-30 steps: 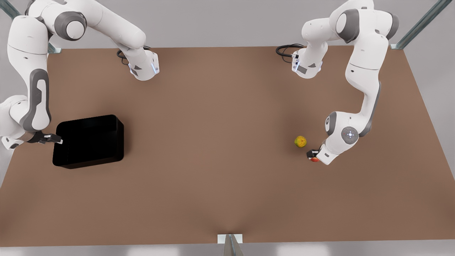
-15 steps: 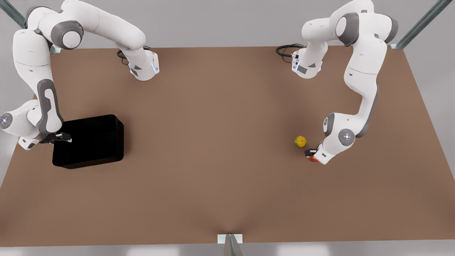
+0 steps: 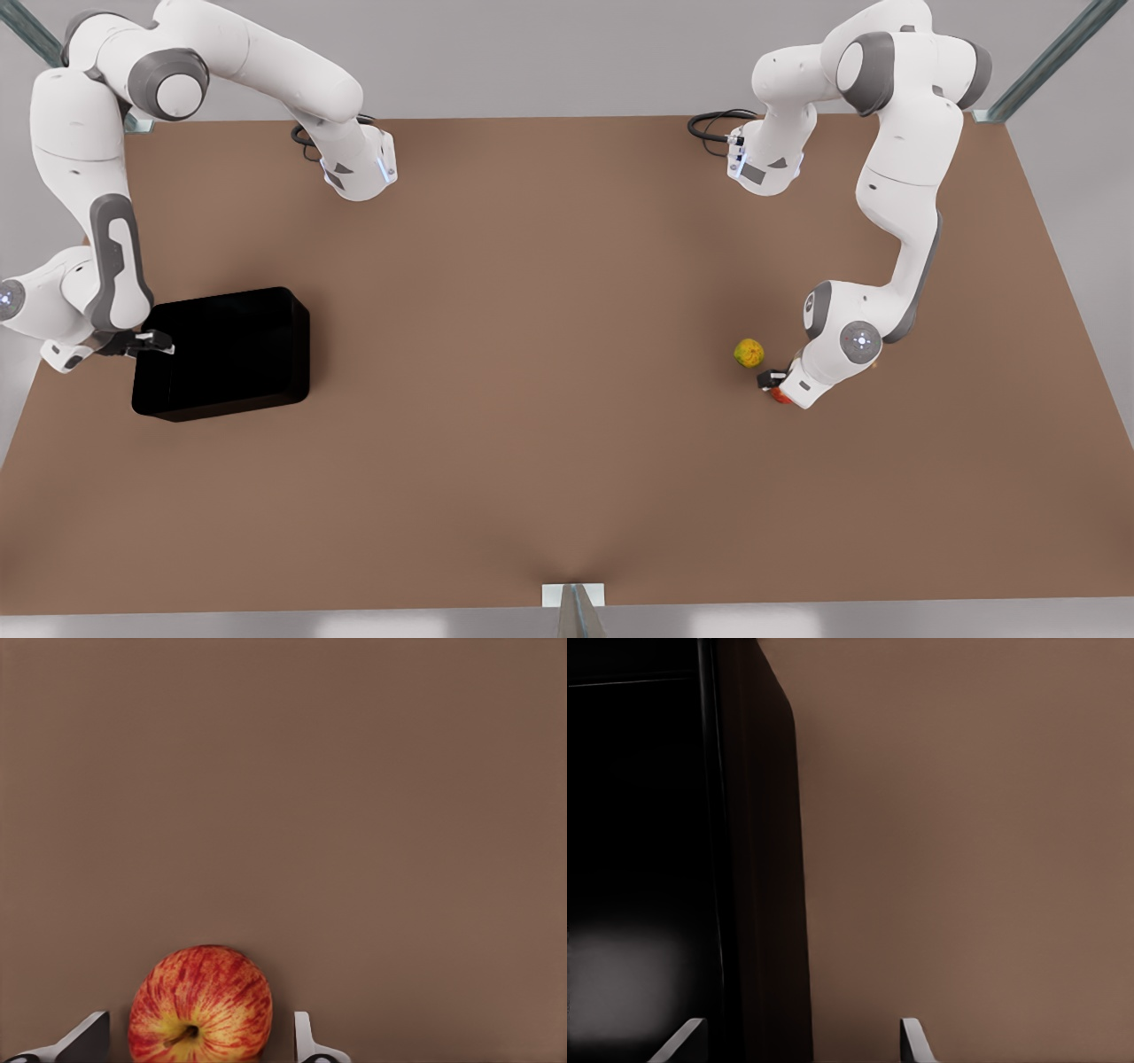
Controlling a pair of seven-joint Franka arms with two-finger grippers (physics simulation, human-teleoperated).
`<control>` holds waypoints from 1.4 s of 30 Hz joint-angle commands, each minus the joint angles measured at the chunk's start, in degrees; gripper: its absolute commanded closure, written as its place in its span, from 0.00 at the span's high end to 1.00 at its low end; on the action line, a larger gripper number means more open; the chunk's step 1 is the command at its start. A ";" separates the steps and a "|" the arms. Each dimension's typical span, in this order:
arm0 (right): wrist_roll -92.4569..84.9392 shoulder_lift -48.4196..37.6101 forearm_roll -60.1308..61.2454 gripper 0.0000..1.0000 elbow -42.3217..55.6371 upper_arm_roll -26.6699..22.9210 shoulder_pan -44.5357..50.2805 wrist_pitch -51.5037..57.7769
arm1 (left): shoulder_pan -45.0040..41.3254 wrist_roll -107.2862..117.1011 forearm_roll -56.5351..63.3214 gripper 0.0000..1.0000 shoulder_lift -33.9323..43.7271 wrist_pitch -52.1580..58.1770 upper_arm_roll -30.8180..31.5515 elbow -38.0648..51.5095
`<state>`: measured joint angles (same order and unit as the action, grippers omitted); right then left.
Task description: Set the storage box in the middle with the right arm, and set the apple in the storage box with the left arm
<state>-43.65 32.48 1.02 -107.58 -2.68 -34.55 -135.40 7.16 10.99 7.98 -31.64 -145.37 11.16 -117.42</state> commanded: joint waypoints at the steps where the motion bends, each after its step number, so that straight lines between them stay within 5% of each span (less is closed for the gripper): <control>1: 0.49 -0.31 0.04 0.48 0.09 0.04 0.10 0.31 | 0.05 0.00 0.02 1.00 0.00 0.00 0.00 0.09; 3: 2.43 -1.45 0.03 0.23 0.53 0.57 0.36 2.07 | 0.05 0.00 0.02 1.00 0.00 0.00 0.18 0.09; 4: 2.43 -1.54 -0.05 0.21 0.53 0.65 0.45 1.89 | 0.05 -0.09 0.02 1.00 0.00 0.00 0.18 0.00; 27: 7.08 -5.67 2.76 0.21 3.08 1.97 0.45 9.98 | 0.05 -0.17 0.11 1.00 0.18 0.35 0.18 0.09; 32: 13.68 -7.96 3.11 0.21 5.98 7.07 0.62 14.55 | 0.05 -0.17 0.11 1.00 0.18 0.26 0.18 0.09; 35: 23.52 -8.57 2.76 0.21 6.07 14.27 1.42 14.29 | 0.05 -0.17 0.11 1.00 0.18 0.26 0.18 0.09; 42: 43.29 -8.22 2.41 0.21 11.16 14.89 19.52 18.59 | 0.05 -0.09 0.11 1.00 0.18 0.26 0.18 0.09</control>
<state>1.22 24.37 3.64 -96.04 12.25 -13.26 -116.84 7.21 10.82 8.06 -31.47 -145.11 11.34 -117.33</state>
